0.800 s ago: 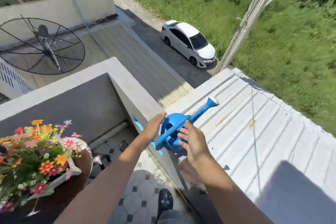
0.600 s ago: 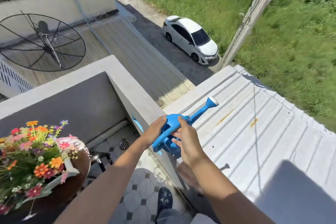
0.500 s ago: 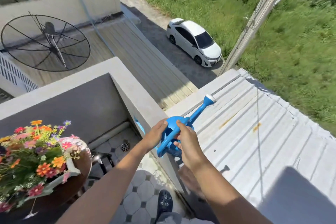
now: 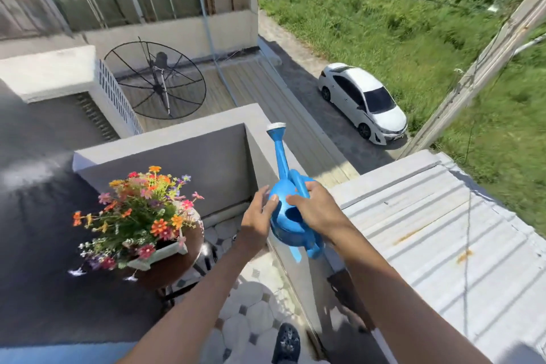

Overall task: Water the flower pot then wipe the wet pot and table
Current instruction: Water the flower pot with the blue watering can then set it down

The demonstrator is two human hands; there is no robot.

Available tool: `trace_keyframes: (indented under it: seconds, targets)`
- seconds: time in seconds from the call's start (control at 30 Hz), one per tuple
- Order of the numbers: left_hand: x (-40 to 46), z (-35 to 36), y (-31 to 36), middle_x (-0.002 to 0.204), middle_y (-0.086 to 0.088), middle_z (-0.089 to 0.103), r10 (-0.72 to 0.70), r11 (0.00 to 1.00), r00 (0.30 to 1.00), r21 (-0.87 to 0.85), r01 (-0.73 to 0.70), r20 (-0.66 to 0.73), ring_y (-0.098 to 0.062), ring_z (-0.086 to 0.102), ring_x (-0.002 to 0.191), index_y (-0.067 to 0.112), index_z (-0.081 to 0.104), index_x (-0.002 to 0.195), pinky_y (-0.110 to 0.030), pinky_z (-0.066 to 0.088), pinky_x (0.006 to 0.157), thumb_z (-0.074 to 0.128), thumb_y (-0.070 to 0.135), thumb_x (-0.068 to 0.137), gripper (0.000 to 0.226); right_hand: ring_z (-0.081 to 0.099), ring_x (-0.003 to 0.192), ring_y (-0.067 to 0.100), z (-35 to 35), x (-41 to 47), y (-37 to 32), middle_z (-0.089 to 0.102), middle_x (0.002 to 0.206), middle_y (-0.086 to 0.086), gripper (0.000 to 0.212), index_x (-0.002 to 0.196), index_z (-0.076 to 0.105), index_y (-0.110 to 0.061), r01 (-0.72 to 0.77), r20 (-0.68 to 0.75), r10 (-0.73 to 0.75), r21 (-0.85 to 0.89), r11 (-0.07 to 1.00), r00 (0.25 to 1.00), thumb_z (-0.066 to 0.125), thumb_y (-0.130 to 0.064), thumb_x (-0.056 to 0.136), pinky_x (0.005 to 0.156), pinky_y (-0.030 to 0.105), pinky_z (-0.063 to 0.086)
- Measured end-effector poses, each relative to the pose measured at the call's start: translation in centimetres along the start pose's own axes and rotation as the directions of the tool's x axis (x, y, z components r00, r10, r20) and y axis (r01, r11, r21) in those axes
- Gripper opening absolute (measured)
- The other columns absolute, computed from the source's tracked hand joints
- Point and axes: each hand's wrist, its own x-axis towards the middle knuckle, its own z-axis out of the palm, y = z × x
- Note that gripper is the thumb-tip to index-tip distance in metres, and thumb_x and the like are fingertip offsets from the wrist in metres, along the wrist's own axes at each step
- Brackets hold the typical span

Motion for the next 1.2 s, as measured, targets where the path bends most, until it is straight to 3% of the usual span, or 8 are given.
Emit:
trace_keyframes:
  seconds: [0.23, 0.33, 0.57, 0.67, 0.8, 0.97, 1.07, 1.2]
  targets:
    - [-7.1, -7.6, 2.2, 0.099, 0.001, 0.067, 0.096, 0.994, 0.977, 0.069, -0.084, -0.189, -0.021, 0.064, 0.093, 0.036, 0.054, 0.116, -0.025, 0.050, 0.073, 0.042, 0.047, 0.095, 0.026, 0.053, 0.077, 0.023, 6.3, -4.2, -5.1, 0.054, 0.083, 0.002, 0.018, 0.100, 0.054, -0.009, 0.213, 0.140, -0.170, -0.409, 0.887, 0.975, 0.048, -0.025, 0.098, 0.060, 0.030, 0.037]
    - [-10.1, -10.4, 2.2, 0.100, -0.003, 0.068, 0.118, 0.993, 0.949, 0.014, -0.119, -0.292, -0.026, 0.067, 0.090, 0.043, 0.054, 0.113, -0.049, 0.056, 0.076, 0.043, 0.054, 0.091, 0.027, 0.049, 0.064, 0.017, 10.0, -5.7, -6.6, 0.052, 0.076, 0.002, 0.021, 0.095, 0.052, -0.008, 0.273, 0.196, -0.201, -0.477, 0.835, 0.960, 0.049, -0.028, 0.099, 0.052, 0.025, 0.032]
    - [-15.4, -15.5, 2.5, 0.101, 0.001, 0.067, 0.119, 0.993, 0.886, 0.050, -0.108, -0.449, -0.020, 0.065, 0.090, 0.030, 0.053, 0.118, -0.043, 0.053, 0.076, 0.042, 0.056, 0.088, 0.041, 0.047, 0.064, 0.022, 16.4, -8.9, -9.8, 0.048, 0.074, 0.005, 0.024, 0.084, 0.046, -0.009, 0.419, 0.334, -0.261, -0.612, 0.670, 0.906, 0.049, -0.026, 0.101, 0.055, 0.030, 0.036]
    - [-16.8, -17.1, 3.1, 0.099, 0.008, 0.064, 0.112, 0.993, 0.872, 0.092, -0.077, -0.477, -0.012, 0.061, 0.090, 0.032, 0.050, 0.117, -0.040, 0.049, 0.079, 0.039, 0.048, 0.095, 0.030, 0.050, 0.071, 0.027, 18.3, -10.0, -11.2, 0.043, 0.069, 0.004, 0.028, 0.077, 0.049, -0.015, 0.482, 0.404, -0.264, -0.699, 0.528, 0.876, 0.043, -0.024, 0.103, 0.061, 0.030, 0.036]
    - [-17.9, -18.5, 3.5, 0.091, -0.003, 0.064, 0.077, 0.994, 0.878, 0.110, -0.029, -0.472, -0.020, 0.060, 0.084, 0.036, 0.050, 0.103, -0.038, 0.044, 0.072, 0.036, 0.044, 0.097, 0.017, 0.049, 0.067, 0.025, 20.0, -10.9, -13.0, 0.038, 0.067, 0.002, 0.036, 0.112, 0.058, 0.003, 0.498, 0.445, -0.226, -0.739, 0.453, 0.867, 0.039, -0.026, 0.106, 0.052, 0.030, 0.035]
    - [-18.1, -19.8, 3.5, 0.097, -0.018, 0.063, 0.023, 0.993, 0.918, 0.117, 0.026, -0.397, -0.023, 0.058, 0.080, 0.027, 0.052, 0.104, -0.037, 0.040, 0.070, 0.032, 0.055, 0.092, 0.037, 0.066, 0.077, 0.031, 21.5, -10.9, -14.4, 0.046, 0.065, 0.006, 0.031, 0.086, 0.049, -0.001, 0.483, 0.450, -0.178, -0.790, 0.377, 0.875, 0.040, -0.024, 0.105, 0.044, 0.026, 0.031]
    - [-17.9, -20.1, 3.9, 0.100, -0.019, 0.063, -0.021, 0.993, 0.923, 0.103, 0.065, -0.384, -0.020, 0.055, 0.077, 0.023, 0.053, 0.105, -0.034, 0.037, 0.068, 0.032, 0.053, 0.093, 0.039, 0.067, 0.070, 0.026, 21.9, -10.8, -15.6, 0.064, 0.076, 0.014, 0.024, 0.114, 0.061, 0.003, 0.472, 0.476, -0.058, -0.836, 0.280, 0.877, 0.044, -0.008, 0.102, 0.041, 0.023, 0.039]
    - [-17.2, -20.5, 4.3, 0.100, -0.010, 0.063, -0.066, 0.988, 0.927, 0.105, 0.112, -0.369, -0.024, 0.060, 0.090, 0.022, 0.052, 0.111, -0.037, 0.043, 0.074, 0.030, 0.055, 0.091, 0.045, 0.058, 0.049, 0.021, 22.3, -9.5, -15.6, 0.073, 0.085, 0.018, 0.042, 0.063, 0.040, -0.020, 0.432, 0.437, -0.036, -0.866, 0.251, 0.899, 0.040, 0.000, 0.101, 0.049, 0.025, 0.046]
